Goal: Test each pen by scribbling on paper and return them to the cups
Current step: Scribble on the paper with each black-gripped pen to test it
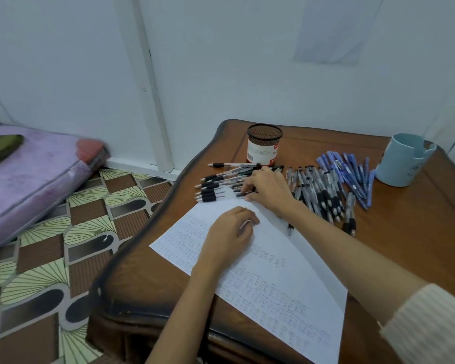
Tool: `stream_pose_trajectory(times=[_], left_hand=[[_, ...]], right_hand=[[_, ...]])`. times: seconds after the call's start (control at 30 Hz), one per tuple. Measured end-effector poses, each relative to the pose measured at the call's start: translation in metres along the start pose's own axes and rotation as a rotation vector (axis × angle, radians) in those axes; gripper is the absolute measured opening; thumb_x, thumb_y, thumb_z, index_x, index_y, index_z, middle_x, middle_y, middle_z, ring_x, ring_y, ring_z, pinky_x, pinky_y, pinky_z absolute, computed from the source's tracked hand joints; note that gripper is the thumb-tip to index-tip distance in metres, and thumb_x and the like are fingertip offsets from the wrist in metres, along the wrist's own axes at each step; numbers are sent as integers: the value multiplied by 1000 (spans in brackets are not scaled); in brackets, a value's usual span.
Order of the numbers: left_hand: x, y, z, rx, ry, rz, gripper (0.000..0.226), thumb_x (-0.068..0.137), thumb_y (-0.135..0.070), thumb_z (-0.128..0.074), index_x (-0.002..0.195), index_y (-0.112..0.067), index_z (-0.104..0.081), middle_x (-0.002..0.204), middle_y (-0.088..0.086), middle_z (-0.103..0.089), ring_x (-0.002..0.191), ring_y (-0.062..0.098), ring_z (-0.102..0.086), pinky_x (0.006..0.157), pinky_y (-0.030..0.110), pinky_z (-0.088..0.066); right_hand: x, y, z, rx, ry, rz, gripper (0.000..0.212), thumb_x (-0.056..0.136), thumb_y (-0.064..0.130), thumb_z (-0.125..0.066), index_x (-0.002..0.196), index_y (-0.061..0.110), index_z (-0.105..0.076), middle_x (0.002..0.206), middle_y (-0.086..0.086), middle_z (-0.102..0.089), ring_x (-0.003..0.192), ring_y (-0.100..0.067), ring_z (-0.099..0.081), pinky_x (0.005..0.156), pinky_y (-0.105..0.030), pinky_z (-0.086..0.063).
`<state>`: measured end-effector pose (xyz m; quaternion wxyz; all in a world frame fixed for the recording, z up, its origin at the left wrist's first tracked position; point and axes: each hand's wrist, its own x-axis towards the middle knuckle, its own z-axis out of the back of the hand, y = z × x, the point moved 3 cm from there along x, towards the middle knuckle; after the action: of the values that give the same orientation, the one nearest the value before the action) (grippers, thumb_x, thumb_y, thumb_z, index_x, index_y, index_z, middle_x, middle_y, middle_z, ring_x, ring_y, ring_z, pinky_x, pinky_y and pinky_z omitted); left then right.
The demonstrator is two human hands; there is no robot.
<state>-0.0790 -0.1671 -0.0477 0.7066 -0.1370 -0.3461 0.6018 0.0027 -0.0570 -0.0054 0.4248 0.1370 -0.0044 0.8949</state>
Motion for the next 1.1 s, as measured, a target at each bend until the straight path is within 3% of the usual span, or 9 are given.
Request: stream_pose_trajectory(times=[0.13,0.3,0.47,0.6,0.73,0.8,0.87,1.0,1.1], left_hand=[[0,0,0,4,3,-1,26,92,-8,-44,103,-16,-67,113,-7,-60,102,6,-54,86,17,-42],[1,2,-1,12,18,23,26,95,-12,-44,107,-18,-66,120,-7,-59,108,4,-51,91,15,-40],[0,1,-1,6,12,29,25,96,-12,-45,107,-19,-66,120,-7,-58,109,5,-51,91,14,-38],[-1,1,-1,-9,0,30,24,96,-13,-46,105,-19,-67,118,-8,-59,108,4,-51,93,15,-39],[-1,2,-1,-15,3,35,23,96,-13,-47,105,-19,-67,119,-7,-59,108,3,-51,95,16,-39],[0,2,-1,-15,6,44,23,96,-13,-47,106,-19,-67,119,-7,-59,108,3,-50,94,15,-38],[0,2,-1,-12,8,49,23,96,-13,-47,106,-19,-66,120,-7,-58,107,2,-49,91,9,-35],[0,2,-2,-5,21,51,23,96,-12,-46,106,-19,-66,120,-6,-58,106,1,-47,85,1,-30],[0,1,-1,-6,26,56,23,96,-12,-46,107,-18,-66,122,-5,-58,109,5,-49,90,8,-33]], right_hand=[[-11,-17,-1,166,-75,2,12,86,27,-65,96,24,-71,100,6,-65,103,-14,-48,88,-36,-35],[-43,-32,29,965,-298,-230,7,81,17,-72,84,21,-67,81,9,-67,73,4,-59,68,-11,-47],[-84,-57,50,1417,-599,-520,13,82,12,-68,88,23,-65,88,10,-63,80,-1,-58,74,-13,-48],[-112,-73,56,1908,-678,-608,9,71,35,-64,75,28,-68,74,13,-64,79,-5,-59,90,-31,-47],[-127,-75,51,2226,-663,-599,23,85,42,-49,75,23,-58,60,9,-59,61,-7,-63,72,-32,-57],[-133,-68,51,2319,-644,-642,33,91,43,-43,70,19,-51,49,7,-43,42,-6,-46,50,-17,-50],[-137,-63,51,2303,-586,-665,42,81,51,-45,55,19,-46,44,7,-31,35,-7,-29,36,-14,-26],[-140,-53,43,2280,-488,-681,35,65,37,-41,36,20,-34,36,7,-24,29,-8,-19,33,-18,-13],[-143,-42,27,2318,-455,-754,30,63,28,-39,35,19,-35,34,6,-24,27,-8,-18,31,-16,-12]])
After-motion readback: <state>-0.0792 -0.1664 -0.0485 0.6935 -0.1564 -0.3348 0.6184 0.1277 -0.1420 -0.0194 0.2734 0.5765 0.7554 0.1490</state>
